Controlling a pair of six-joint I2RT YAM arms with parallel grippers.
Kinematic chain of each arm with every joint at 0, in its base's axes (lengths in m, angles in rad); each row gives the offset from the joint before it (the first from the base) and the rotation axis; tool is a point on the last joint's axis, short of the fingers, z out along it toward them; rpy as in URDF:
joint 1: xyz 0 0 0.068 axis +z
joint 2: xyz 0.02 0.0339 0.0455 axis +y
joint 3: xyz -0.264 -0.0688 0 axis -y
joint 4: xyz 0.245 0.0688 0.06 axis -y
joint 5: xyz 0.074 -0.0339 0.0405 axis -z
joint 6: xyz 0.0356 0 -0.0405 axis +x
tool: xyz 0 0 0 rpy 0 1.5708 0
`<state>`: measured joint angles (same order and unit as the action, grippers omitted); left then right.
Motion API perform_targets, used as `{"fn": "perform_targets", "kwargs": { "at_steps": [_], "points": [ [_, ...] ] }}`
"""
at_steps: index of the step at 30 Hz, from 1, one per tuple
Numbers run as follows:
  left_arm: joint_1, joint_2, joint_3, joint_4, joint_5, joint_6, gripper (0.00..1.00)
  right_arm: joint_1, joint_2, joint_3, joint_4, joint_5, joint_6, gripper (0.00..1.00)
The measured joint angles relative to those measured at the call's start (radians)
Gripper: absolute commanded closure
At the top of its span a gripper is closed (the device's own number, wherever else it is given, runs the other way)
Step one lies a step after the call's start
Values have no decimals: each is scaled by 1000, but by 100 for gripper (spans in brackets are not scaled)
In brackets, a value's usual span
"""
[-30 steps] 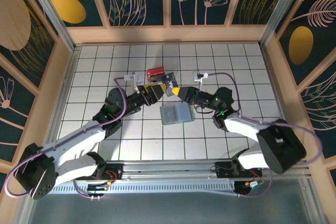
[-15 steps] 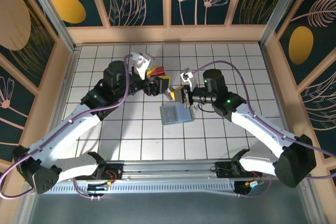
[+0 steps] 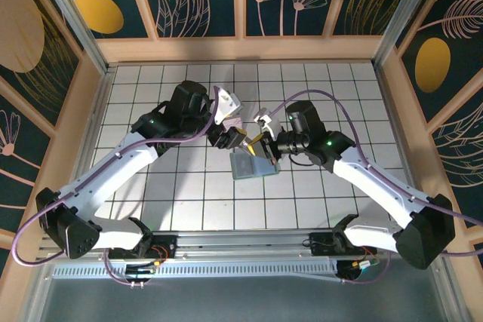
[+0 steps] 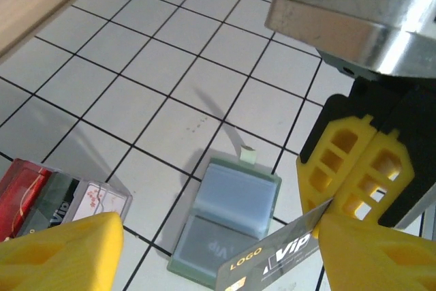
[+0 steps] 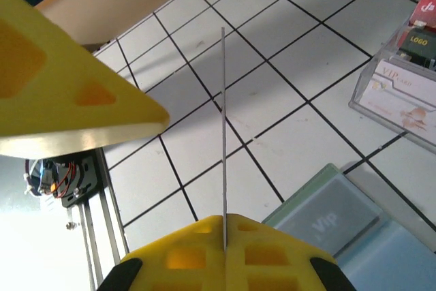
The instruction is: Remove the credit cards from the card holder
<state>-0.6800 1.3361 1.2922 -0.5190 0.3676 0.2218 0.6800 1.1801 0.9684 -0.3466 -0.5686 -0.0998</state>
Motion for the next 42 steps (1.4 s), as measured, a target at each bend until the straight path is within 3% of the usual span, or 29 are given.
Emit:
{"fn": "perform_targets", "kwargs": {
  "at_steps": [6, 14, 24, 26, 31, 33, 35, 39, 42],
  "points": [
    [0, 8, 0, -42, 61, 78, 30, 21, 1, 13, -22, -18, -29, 100],
    [-1, 6, -12, -63, 141, 169, 59, 47, 1, 31, -57, -36, -60, 100],
    [0, -3, -44, -98, 150, 211, 56, 48, 0, 31, -61, -35, -79, 100],
    [0, -4, -48, -111, 148, 218, 64, 48, 0, 31, -61, -38, -79, 100],
    [0, -13, -49, -135, 162, 233, 94, 47, -2, 31, -60, -29, -79, 100],
    [-1, -16, -49, -144, 176, 237, 100, 47, -2, 31, -57, -16, -79, 100],
    [0, -16, -49, -143, 179, 243, 100, 47, -2, 31, -51, -7, -78, 93],
    [0, -30, -70, -113, 175, 225, 100, 40, -11, 28, -25, 27, -49, 60],
    [0, -65, -123, -51, 162, 187, 100, 14, -47, 14, 18, 44, -18, 55]
  ]
}}
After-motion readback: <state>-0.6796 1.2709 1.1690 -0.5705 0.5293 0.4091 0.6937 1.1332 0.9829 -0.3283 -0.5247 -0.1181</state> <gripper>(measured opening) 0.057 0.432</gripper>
